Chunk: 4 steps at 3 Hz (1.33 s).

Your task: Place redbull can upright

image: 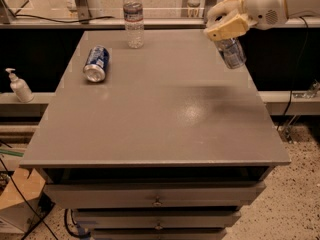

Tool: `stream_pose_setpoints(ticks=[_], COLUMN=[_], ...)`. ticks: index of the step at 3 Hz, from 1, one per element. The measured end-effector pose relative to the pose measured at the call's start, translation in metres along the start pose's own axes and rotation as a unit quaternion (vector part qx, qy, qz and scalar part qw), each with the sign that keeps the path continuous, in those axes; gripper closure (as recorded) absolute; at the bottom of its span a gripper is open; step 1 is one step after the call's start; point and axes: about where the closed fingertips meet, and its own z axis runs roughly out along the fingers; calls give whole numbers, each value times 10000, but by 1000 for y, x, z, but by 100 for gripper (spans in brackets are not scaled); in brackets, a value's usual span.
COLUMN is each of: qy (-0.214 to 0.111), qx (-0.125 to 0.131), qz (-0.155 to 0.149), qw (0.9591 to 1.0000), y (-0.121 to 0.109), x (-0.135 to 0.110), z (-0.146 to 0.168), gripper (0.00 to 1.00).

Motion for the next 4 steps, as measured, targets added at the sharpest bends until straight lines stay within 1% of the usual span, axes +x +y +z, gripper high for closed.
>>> stream_pose_setpoints(ticks=[1,2,3,4], qy=[-557,-1019,-1389,-1654], qx=[-7,90,221,319], qz=[-177,-92,68,212], qw=[9983,9947,9900,9855], y=[5,6,6,6], x=[-1,6,16,25], z=[-5,-11,-16,-20], gripper=[100,100,100,100])
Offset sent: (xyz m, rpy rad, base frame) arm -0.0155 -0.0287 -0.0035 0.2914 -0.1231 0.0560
